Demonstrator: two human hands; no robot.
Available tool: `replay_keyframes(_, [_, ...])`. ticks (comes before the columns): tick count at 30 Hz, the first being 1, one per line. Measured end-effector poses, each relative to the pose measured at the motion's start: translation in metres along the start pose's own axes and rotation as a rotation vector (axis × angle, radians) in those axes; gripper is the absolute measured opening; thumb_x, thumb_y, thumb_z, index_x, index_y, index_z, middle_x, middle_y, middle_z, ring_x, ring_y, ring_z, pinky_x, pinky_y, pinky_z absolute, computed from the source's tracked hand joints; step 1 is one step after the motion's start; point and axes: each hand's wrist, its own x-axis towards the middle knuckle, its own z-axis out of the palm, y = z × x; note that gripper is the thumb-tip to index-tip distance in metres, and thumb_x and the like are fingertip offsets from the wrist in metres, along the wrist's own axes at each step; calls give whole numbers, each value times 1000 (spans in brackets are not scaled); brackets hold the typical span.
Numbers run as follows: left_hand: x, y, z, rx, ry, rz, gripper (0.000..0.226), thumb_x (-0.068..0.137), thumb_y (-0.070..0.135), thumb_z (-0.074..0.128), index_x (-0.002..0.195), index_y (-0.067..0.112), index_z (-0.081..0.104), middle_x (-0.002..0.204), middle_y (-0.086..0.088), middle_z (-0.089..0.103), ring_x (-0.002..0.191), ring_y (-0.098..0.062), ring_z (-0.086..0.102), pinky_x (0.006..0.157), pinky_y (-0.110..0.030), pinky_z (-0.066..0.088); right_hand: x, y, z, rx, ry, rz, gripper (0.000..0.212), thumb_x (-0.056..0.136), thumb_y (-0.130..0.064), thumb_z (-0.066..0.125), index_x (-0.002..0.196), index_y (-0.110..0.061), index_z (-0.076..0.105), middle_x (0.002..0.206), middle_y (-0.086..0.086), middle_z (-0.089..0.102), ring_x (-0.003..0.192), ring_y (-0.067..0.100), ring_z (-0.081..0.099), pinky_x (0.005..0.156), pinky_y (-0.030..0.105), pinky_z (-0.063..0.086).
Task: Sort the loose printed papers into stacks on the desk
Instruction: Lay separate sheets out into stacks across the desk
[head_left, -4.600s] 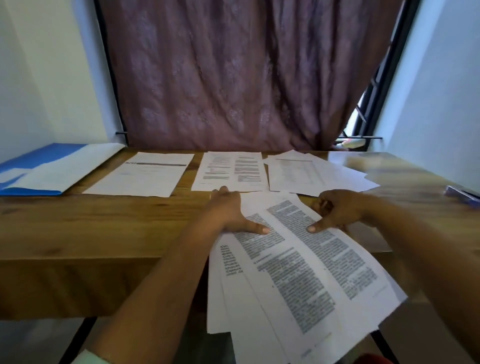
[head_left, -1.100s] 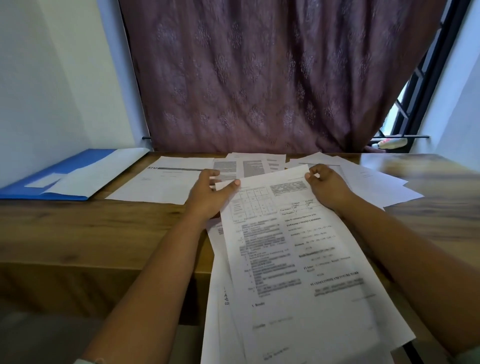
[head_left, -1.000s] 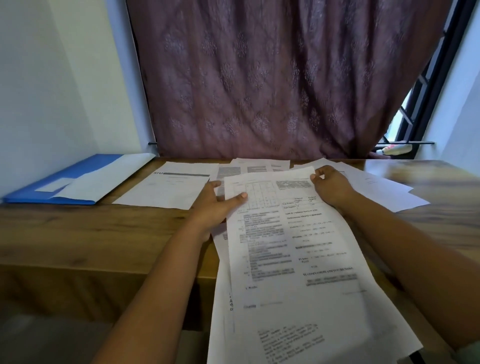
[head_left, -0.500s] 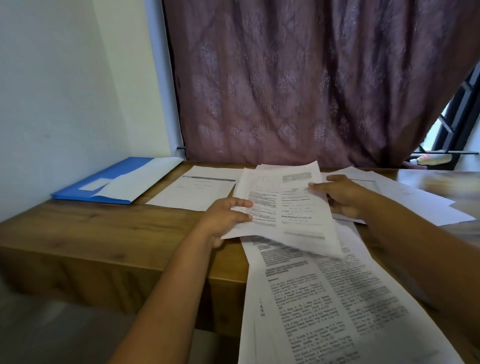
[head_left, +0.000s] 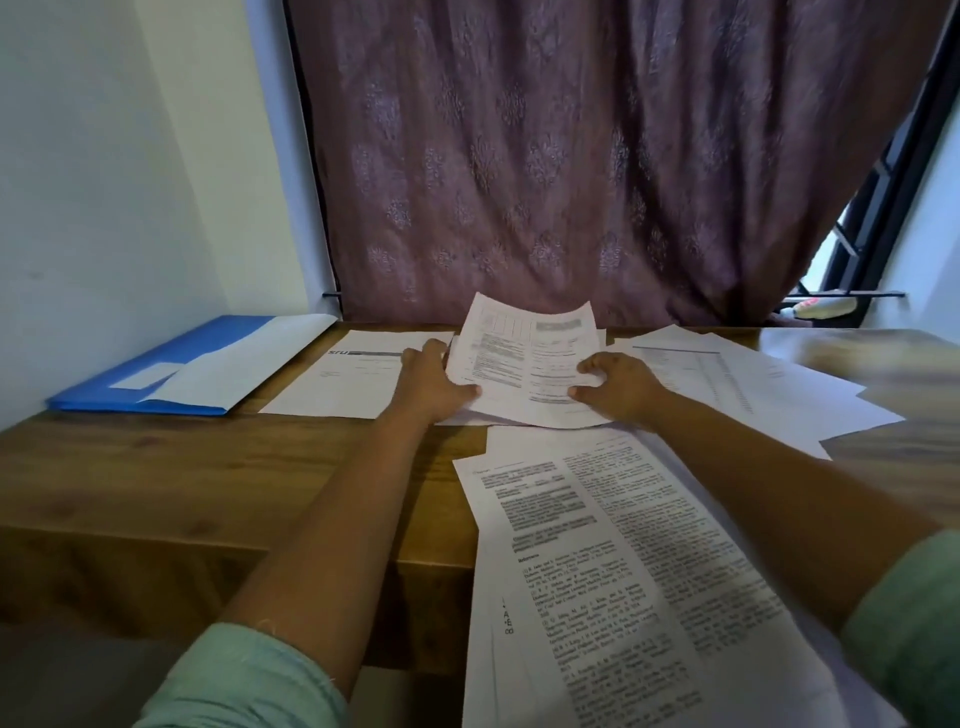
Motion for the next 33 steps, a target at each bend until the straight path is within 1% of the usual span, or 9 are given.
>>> replay_keyframes(2, [-9, -1, 3, 352, 120, 74, 77, 84, 47, 72, 145, 23, 31, 157, -11, 19, 143, -32, 23, 111, -44, 34, 1, 6, -10, 114, -46, -16, 50, 88, -45, 67, 132, -26, 57, 139, 2, 52, 117, 19, 55, 89, 21, 43])
replay_keyframes(4, [-23, 4, 0, 487, 147, 141, 73, 85, 57, 66, 143, 27, 34, 156, -8, 22, 143, -31, 21, 112, -47, 30, -1, 11, -30, 210, 28, -66, 38, 91, -39, 64, 125, -23, 63, 130, -1, 57, 114, 16, 54, 88, 21, 39])
replay_keyframes(7, [-44, 11, -3, 395, -62, 100, 65, 79, 70, 61, 130, 31, 49, 145, -4, 44, 134, -28, 35, 106, -47, 38, -16, 23, -63, 323, -37, -31, 14, 90, -19, 67, 102, -14, 73, 107, 6, 70, 97, 20, 61, 82, 26, 52])
replay_keyframes(9, [-55, 14, 1, 381, -224, 115, 71, 73, 78, 61, 124, 28, 54, 132, 0, 55, 117, -20, 45, 91, -37, 45, -32, 33, -75, 175, -193, 26, 8, 84, -16, 74, 90, -12, 76, 96, 9, 74, 88, 21, 65, 86, 33, 56])
replay_keyframes(13, [-70, 15, 18, 487, -328, 159, 91, 62, 84, 63, 129, 23, 52, 126, -1, 54, 111, -18, 50, 89, -37, 50, -55, 40, -60, -182, -319, 100, 49, 62, -49, 87, 98, -21, 69, 95, -3, 69, 90, 14, 63, 81, 28, 51])
replay_keyframes(18, [-70, 14, 24, 416, -322, 143, 82, 61, 76, 72, 121, 26, 50, 122, 3, 57, 106, -16, 53, 89, -37, 52, -60, 42, -44, -194, -237, 115, 64, 59, -49, 88, 109, -22, 59, 107, -1, 59, 99, 19, 57, 80, 26, 48])
replay_keyframes(25, [-69, 22, 16, 157, -356, 200, 38, 76, 38, 82, 102, 25, 59, 104, 8, 61, 88, -9, 58, 65, -22, 47, -67, 41, -43, -136, -218, 123, 69, 61, -45, 88, 116, -25, 52, 109, -1, 60, 96, 19, 59, 72, 23, 47])
replay_keyframes(29, [-60, 24, -7, -352, -347, 108, 23, 79, 25, 82, 97, 19, 69, 102, 0, 73, 92, -23, 70, 77, -36, 58, -71, 42, -52, -11, -165, 47, 73, 62, -51, 86, 120, -30, 46, 110, -6, 60, 93, 12, 60, 76, 27, 49])
replay_keyframes(33, [-31, 27, -23, -654, -105, 55, 23, 78, 18, 82, 95, 14, 68, 103, -9, 74, 86, -23, 71, 76, -37, 59, -74, 39, -71, 307, -417, 29, 83, 61, -40, 88, 133, -28, 49, 122, -9, 66, 108, 15, 64, 94, 39, 53])
